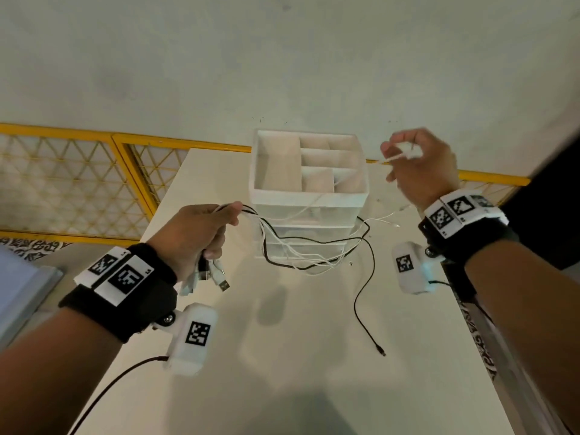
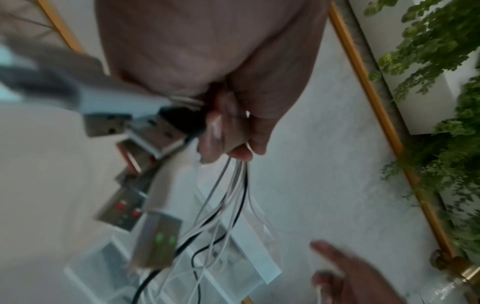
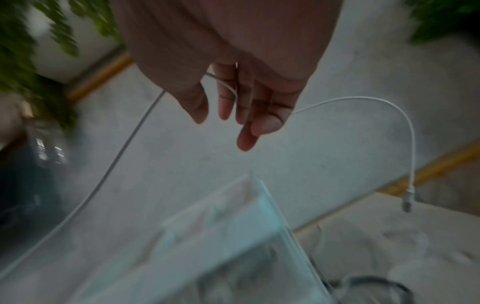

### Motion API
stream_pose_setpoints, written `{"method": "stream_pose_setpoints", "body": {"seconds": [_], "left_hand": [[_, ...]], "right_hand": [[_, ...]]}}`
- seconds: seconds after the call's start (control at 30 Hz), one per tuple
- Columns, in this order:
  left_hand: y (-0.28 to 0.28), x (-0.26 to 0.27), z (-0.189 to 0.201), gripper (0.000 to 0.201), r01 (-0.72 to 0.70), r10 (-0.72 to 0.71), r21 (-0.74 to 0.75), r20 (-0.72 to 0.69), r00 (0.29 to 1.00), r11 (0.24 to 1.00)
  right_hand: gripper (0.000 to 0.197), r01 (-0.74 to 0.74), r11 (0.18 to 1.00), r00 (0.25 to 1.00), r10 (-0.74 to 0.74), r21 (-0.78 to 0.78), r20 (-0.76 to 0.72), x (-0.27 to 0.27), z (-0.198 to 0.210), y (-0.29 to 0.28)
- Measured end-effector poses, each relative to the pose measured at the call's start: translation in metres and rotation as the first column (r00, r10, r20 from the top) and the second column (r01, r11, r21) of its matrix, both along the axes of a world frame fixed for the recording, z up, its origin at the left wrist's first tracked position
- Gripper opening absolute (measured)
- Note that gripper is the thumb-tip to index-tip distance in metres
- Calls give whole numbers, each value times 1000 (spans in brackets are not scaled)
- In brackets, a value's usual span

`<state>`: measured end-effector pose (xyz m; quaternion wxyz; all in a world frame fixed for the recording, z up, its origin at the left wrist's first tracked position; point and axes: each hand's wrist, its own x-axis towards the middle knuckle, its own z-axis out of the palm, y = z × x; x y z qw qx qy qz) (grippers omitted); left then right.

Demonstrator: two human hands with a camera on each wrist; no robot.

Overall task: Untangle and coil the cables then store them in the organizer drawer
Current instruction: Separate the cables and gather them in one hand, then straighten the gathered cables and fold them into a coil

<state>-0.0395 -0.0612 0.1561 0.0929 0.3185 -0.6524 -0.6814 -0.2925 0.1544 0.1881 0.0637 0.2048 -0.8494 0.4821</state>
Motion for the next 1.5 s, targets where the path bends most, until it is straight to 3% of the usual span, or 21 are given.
{"method": "stream_pose_setpoints", "body": {"seconds": [0.07, 0.13, 0.23, 0.33, 0.4, 0.47, 0.53, 0.6, 0.63, 0.7, 0.73, 0.8, 0.93, 1.0, 1.07, 1.1, 1.17, 1.23, 1.3, 1.33, 1.5], "left_hand": [[-3, 4, 4, 32, 32, -33, -37, -36, 999, 999], [-6, 8, 6, 33, 59, -63, -92, -43, 997, 994], [-6, 12, 7, 30, 67, -72, -158, -21, 997, 985], [-1, 11, 6, 28, 105, -99, -219, 36, 994, 970], [3, 7, 5, 28, 136, -127, -238, 55, 990, 962], [7, 2, 6, 32, 173, -163, -248, 61, 985, 953], [14, -4, 9, 35, 237, -233, -235, 46, 971, 943], [25, -10, 16, 32, 338, -339, -261, 41, 940, 904], [30, -11, 20, 28, 388, -394, -283, 38, 918, 877], [35, -11, 24, 22, 449, -469, -301, 7, 883, 841], [32, -8, 24, 17, 462, -486, -296, -9, 874, 836], [24, 0, 18, 18, 466, -490, -287, -14, 872, 837], [22, 16, -5, 29, 424, -433, -137, -38, 901, 895], [30, 18, -11, 28, 370, -371, -35, -97, 923, 929], [32, 18, -13, 27, 346, -351, -62, -81, 933, 936], [32, 16, -12, 30, 358, -363, -81, -64, 930, 930], [30, 14, -9, 36, 344, -348, -53, -101, 932, 938], [26, 11, -9, 50, 208, -167, 210, -199, 966, 955], [25, 8, -12, 58, 90, 24, 496, -219, 975, 864], [27, 7, -16, 59, 55, 67, 556, -196, 978, 829], [45, -7, -18, 43, -73, 115, 455, -65, 991, 887]], "right_hand": [[31, -21, 973, 988, -16, 231, 155, -9, -40, 12], [42, -150, 886, 938, -12, 438, 346, -12, -79, 26], [51, -372, 750, 840, 21, 548, 542, 0, -109, 40], [52, -509, 639, 790, 81, 576, 608, 20, -106, 40], [57, -540, 552, 822, 184, 635, 540, 28, -93, 30], [59, -514, 600, 858, 341, 613, 385, 41, -68, 16], [77, -584, 687, 811, 513, 432, 279, 67, -37, -4], [93, -701, 644, 711, 662, 307, 236, 99, -13, -27], [91, -751, 599, 657, 718, 277, 230, 112, -10, -38], [56, -768, 604, 639, 744, 212, 197, 126, -15, -52], [34, -737, 650, 676, 716, 186, 174, 126, -17, -54], [15, -660, 746, 749, 644, 90, 157, 118, -20, -52], [14, -621, 784, 757, 607, -22, 244, 109, -21, -44], [14, -693, 721, 663, 641, -7, 387, 112, -20, -40], [20, -751, 658, 546, 663, -52, 511, 117, -18, -37], [19, -749, 658, 531, 663, -74, 528, 120, -17, -36], [9, -689, 712, 582, 655, -135, 481, 125, -18, -39], [10, -594, 782, 673, 612, -191, 415, 124, -24, -38], [9, -560, 798, 696, 599, -223, 395, 123, -29, -34], [9, -584, 784, 686, 615, -210, 389, 123, -30, -32], [27, -696, 712, 657, 685, -97, 315, 135, -35, -30]]}}
